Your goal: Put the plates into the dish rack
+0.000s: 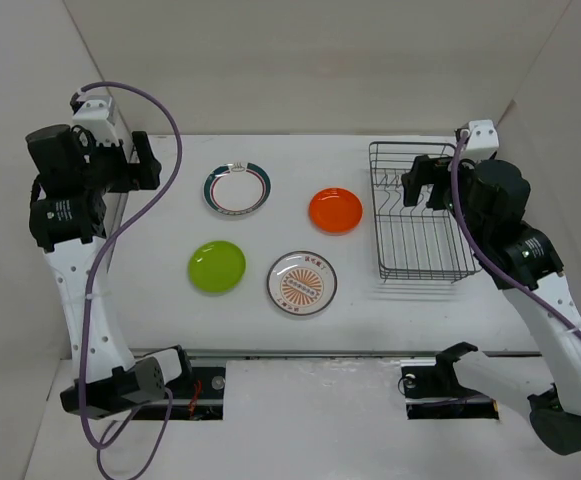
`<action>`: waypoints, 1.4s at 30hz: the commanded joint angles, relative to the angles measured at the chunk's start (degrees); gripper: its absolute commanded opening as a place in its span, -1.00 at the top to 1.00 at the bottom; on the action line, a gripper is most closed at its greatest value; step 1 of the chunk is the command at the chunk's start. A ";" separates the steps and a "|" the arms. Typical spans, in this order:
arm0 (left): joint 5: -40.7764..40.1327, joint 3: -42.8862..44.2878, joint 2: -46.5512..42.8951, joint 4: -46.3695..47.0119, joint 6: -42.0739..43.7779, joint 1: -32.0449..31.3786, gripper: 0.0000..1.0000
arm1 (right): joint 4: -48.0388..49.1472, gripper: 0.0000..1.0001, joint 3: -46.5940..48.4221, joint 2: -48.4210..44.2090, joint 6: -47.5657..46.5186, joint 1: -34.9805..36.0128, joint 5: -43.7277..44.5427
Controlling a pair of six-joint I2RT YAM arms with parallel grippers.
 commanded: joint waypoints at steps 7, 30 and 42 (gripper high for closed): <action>-3.82 -10.43 -2.33 15.61 -5.12 -0.30 -1.00 | 3.84 -1.00 -0.60 -0.81 0.34 -0.22 -2.25; 25.19 14.97 58.83 13.77 -6.70 -1.97 -1.00 | 10.00 -1.00 -3.59 2.18 0.34 10.68 -8.86; 23.95 19.28 70.17 14.13 -6.71 -3.64 -0.67 | 10.61 -1.00 -4.20 5.07 1.04 11.30 -8.32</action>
